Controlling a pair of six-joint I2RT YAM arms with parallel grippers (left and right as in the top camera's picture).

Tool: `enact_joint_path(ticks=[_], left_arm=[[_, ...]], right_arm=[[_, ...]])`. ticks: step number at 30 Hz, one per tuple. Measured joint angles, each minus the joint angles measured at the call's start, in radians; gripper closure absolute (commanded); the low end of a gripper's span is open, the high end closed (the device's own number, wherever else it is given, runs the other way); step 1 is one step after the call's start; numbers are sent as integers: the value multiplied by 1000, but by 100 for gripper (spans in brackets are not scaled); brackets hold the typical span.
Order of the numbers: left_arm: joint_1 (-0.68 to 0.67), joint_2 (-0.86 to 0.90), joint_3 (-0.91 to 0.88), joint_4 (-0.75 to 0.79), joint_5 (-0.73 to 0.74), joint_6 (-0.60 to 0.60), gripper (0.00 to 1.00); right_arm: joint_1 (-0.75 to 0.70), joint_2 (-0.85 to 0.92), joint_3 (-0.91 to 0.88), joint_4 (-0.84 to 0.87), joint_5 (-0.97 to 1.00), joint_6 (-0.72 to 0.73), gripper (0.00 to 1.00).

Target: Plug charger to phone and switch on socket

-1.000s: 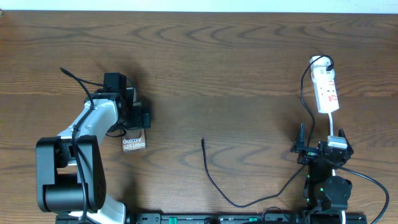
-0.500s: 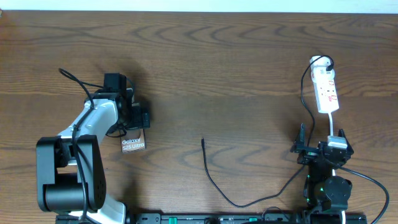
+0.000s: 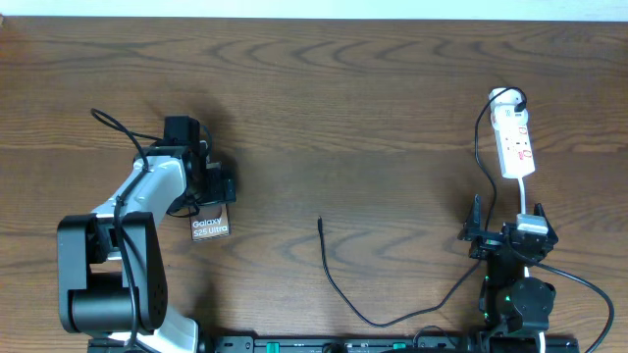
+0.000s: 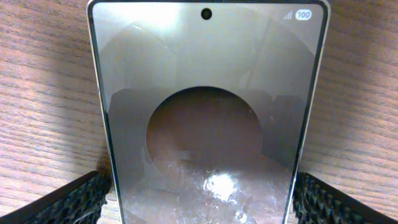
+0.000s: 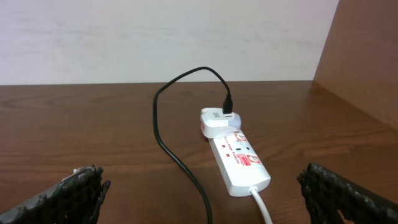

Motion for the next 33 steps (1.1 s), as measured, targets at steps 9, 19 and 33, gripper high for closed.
enact_joint_path(ticks=[9, 19, 33], left_arm=[[0, 5, 0, 1, -4, 0, 4], [-1, 8, 2, 0, -14, 0, 0], [-1, 8, 2, 2, -14, 0, 0]], right_arm=[[0, 0, 0, 0, 0, 0, 1], [0, 0, 0, 0, 0, 0, 1], [0, 0, 0, 0, 0, 0, 1]])
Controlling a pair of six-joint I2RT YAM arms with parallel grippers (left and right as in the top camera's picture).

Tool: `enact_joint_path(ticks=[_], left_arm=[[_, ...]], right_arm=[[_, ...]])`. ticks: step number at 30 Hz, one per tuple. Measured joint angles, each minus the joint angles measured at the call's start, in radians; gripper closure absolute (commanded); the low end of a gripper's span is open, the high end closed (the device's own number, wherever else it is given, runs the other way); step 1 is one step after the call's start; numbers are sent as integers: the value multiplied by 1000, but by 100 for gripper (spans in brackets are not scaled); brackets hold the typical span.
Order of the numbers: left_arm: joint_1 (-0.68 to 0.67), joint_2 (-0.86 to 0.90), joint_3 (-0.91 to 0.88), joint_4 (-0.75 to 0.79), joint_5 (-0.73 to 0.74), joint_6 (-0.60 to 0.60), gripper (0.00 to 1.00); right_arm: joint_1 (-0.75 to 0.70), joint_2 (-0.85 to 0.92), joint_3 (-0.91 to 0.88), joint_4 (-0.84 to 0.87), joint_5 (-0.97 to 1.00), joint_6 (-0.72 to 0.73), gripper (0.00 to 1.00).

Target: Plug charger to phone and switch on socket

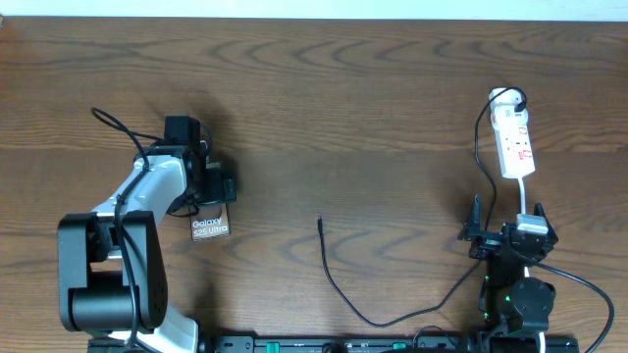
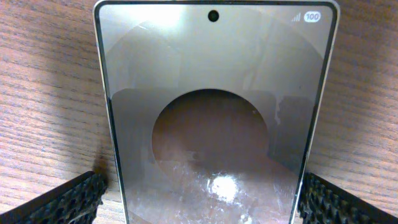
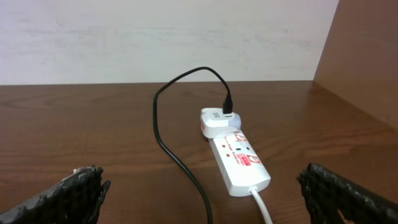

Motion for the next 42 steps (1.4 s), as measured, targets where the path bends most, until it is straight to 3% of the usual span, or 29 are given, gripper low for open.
enact_joint_path(ticks=[15, 21, 33, 42], left_arm=[[0, 4, 3, 4, 0, 0, 0], [0, 10, 10, 16, -3, 2, 19], [1, 10, 11, 17, -2, 4, 21], [1, 10, 11, 16, -1, 4, 36]], right_arm=[[0, 0, 0, 0, 0, 0, 1], [0, 0, 0, 0, 0, 0, 1], [0, 0, 0, 0, 0, 0, 1], [0, 0, 0, 0, 0, 0, 1]])
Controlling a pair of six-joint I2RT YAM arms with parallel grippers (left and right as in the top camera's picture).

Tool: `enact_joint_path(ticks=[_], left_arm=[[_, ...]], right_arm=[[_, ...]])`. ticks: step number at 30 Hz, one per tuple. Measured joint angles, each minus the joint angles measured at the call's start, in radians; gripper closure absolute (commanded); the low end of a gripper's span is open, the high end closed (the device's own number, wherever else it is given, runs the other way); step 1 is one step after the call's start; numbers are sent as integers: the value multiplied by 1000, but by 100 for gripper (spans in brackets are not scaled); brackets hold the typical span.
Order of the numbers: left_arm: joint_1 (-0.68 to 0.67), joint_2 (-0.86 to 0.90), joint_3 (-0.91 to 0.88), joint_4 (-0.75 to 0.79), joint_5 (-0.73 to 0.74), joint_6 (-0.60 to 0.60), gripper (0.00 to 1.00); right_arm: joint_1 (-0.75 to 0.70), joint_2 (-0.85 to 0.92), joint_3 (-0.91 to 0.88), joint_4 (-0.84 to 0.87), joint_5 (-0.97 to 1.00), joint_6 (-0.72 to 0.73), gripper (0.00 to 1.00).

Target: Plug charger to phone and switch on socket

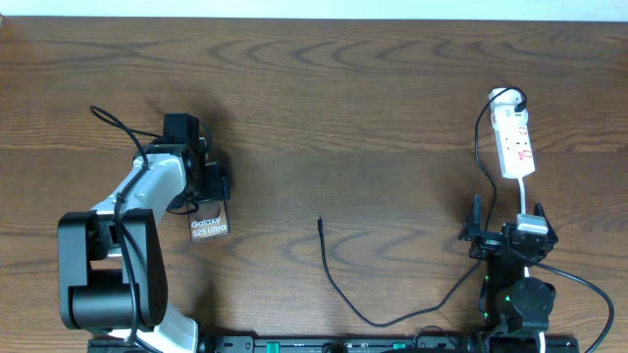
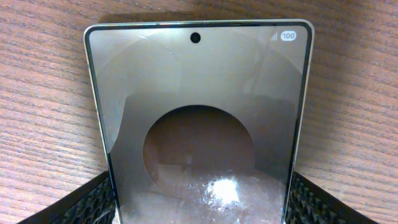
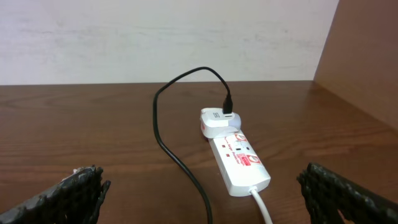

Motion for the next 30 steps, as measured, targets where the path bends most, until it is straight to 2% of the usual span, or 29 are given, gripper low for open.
enact_joint_path(ticks=[2, 6, 9, 30], left_arm=[[0, 0, 0, 0, 0, 0, 42], [0, 0, 0, 0, 0, 0, 76], [0, 0, 0, 0, 0, 0, 92], [0, 5, 10, -13, 1, 0, 92]], right_arm=[[0, 0, 0, 0, 0, 0, 1], [0, 0, 0, 0, 0, 0, 1], [0, 0, 0, 0, 0, 0, 1], [0, 0, 0, 0, 0, 0, 1]])
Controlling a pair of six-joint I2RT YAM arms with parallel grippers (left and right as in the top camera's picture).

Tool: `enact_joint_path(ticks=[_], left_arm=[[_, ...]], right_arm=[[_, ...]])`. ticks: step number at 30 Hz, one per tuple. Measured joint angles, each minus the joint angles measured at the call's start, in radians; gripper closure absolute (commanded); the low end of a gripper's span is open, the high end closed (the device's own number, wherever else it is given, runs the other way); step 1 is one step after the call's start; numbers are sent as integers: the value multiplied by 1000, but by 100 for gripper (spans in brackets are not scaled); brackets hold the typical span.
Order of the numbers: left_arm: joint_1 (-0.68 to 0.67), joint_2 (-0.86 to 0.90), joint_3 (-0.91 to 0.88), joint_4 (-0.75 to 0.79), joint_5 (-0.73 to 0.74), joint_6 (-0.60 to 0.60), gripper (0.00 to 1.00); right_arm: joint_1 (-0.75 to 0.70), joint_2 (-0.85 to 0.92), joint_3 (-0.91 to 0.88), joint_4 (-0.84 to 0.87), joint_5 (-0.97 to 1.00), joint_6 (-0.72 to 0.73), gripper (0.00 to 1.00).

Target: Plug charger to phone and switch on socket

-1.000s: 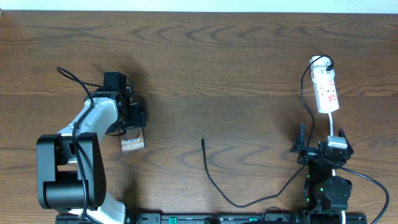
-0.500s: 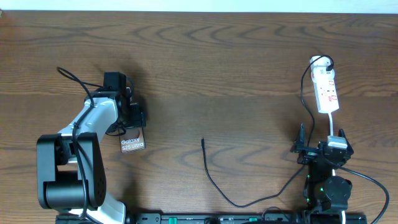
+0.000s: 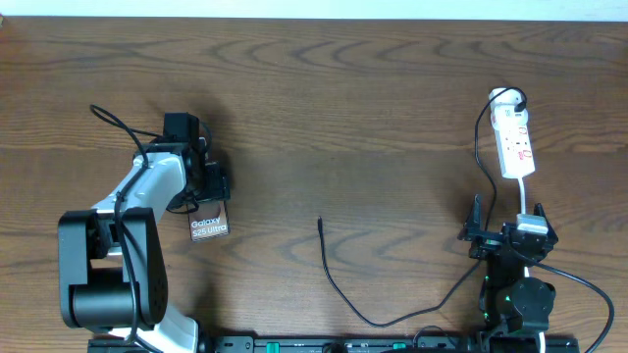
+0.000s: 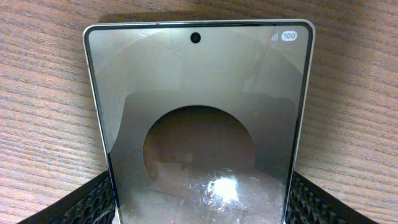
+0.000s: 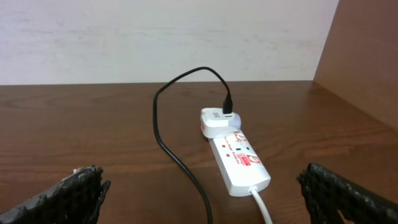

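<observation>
The phone (image 4: 199, 112) lies face up on the wooden table, its screen filling the left wrist view; overhead its labelled end (image 3: 210, 227) shows. My left gripper (image 4: 199, 202) is shut on the phone's near end, one finger against each long edge. The black charger cable runs from the white adapter (image 5: 217, 121) in the white power strip (image 5: 239, 158) down the table. Its free plug tip (image 3: 320, 223) lies mid-table, right of the phone. My right gripper (image 5: 199, 196) stands open at the near right, in front of the strip, holding nothing.
The cable loops along the front edge of the table (image 3: 392, 319) between the plug tip and the right arm. The strip's white lead (image 5: 261, 202) runs toward the right gripper. A brown side panel (image 5: 367, 56) rises at the right.
At first my left fingers stood a little way off the phone's sides, low over its near end. By a second ago they had come in against the phone's edges and the phone sat a bit lower in the view. The right arm, cable and strip stayed put.
</observation>
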Motion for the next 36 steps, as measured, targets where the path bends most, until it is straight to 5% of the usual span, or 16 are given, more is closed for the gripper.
enact_joint_path(ticks=[36], left_arm=[[0, -3, 125, -170, 43, 0, 93]], right_arm=[[0, 0, 0, 0, 0, 0, 1]])
